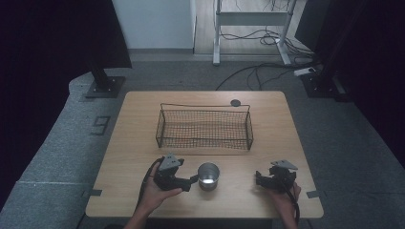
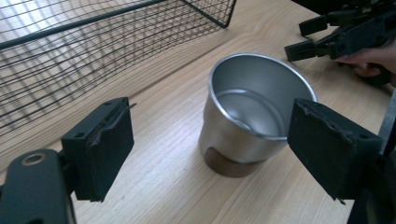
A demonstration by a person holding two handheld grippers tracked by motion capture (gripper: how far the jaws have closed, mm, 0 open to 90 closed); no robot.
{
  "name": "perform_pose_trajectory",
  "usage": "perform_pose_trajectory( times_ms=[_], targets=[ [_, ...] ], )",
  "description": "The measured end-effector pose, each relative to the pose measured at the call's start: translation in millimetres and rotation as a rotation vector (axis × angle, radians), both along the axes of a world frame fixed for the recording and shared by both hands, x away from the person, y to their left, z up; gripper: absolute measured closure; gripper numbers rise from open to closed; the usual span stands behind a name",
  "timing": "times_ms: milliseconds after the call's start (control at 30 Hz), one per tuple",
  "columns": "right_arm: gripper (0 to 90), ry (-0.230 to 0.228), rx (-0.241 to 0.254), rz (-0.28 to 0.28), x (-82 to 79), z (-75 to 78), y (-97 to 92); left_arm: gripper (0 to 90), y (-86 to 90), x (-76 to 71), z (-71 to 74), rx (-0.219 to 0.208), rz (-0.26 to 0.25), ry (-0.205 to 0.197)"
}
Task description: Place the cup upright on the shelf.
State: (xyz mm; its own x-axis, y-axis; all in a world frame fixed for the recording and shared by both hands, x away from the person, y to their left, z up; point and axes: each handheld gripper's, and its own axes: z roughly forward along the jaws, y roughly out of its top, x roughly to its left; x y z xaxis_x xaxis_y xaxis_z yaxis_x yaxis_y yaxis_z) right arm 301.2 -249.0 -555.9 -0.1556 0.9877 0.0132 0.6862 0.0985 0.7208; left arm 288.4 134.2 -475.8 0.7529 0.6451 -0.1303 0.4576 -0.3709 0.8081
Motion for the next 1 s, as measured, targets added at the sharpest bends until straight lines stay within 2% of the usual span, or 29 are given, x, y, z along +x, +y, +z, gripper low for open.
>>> perform_pose_trajectory(
  times_ms=[67,300,467,633,800,1000],
  targets=[
    [3.6,0.000,0.000,0.000,0.0,0.0,0.0,14.3,-3.5,0.0,-0.9,-0.001,-0.008,-0.003],
    [3.6,0.000,0.000,0.000,0.0,0.0,0.0,11.5,-20.5,2.9,-7.3,0.021,-0.029,0.023],
    [3.6,0.000,0.000,0.000,0.0,0.0,0.0,10.9,-30.4,3.9,-10.4,0.030,-0.029,0.036],
    [3.6,0.000,0.000,0.000,0.0,0.0,0.0,8.6,-34.7,2.0,-9.1,0.013,-0.061,0.039],
    [3.6,0.000,0.000,0.000,0.0,0.0,0.1,7.9,-33.7,-1.9,-7.1,0.005,-0.072,0.026],
    [3.6,0.000,0.000,0.000,0.0,0.0,0.0,7.8,-42.4,-0.4,-11.3,0.034,-0.072,0.029]
  ],
)
